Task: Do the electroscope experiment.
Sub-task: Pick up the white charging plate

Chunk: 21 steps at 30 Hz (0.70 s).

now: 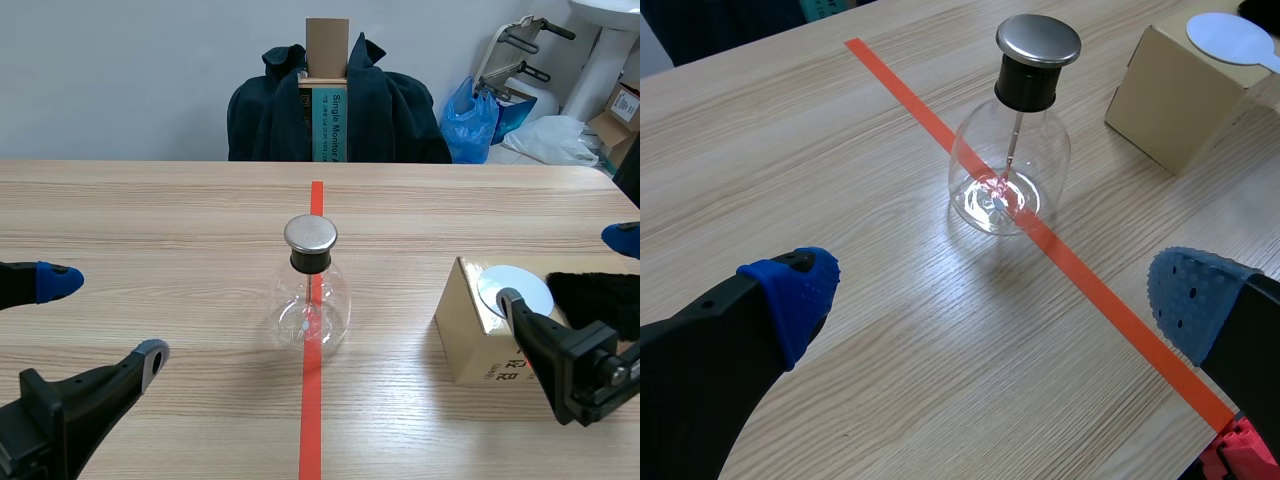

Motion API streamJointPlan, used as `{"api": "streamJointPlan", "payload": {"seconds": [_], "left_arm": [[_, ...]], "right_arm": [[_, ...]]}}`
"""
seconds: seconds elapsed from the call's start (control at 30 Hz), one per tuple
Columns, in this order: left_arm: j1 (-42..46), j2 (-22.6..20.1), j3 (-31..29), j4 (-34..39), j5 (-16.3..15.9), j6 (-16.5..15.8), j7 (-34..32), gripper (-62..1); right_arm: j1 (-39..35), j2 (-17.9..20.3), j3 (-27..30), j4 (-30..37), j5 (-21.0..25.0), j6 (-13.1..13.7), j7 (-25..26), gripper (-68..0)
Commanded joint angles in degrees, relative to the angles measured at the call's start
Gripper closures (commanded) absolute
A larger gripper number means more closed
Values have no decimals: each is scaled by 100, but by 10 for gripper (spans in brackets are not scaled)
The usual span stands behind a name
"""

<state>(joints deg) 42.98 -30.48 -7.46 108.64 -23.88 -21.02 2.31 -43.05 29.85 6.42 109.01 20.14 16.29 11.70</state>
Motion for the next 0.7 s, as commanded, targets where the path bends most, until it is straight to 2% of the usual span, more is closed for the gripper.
{"api": "streamJointPlan", "payload": {"seconds": [0.0, 0.57, 0.67], "left_arm": [[-17, 46, 35, 144, -33, 31, -76, -623], [-20, 46, 37, 144, -33, 28, -122, -623], [-17, 46, 37, 144, -33, 28, -120, -623]], "right_arm": [[22, 13, 81, 107, -4, -44, 94, -679], [22, 13, 81, 107, -66, -44, 142, -679], [22, 13, 81, 107, -326, -44, 389, -679]]}}
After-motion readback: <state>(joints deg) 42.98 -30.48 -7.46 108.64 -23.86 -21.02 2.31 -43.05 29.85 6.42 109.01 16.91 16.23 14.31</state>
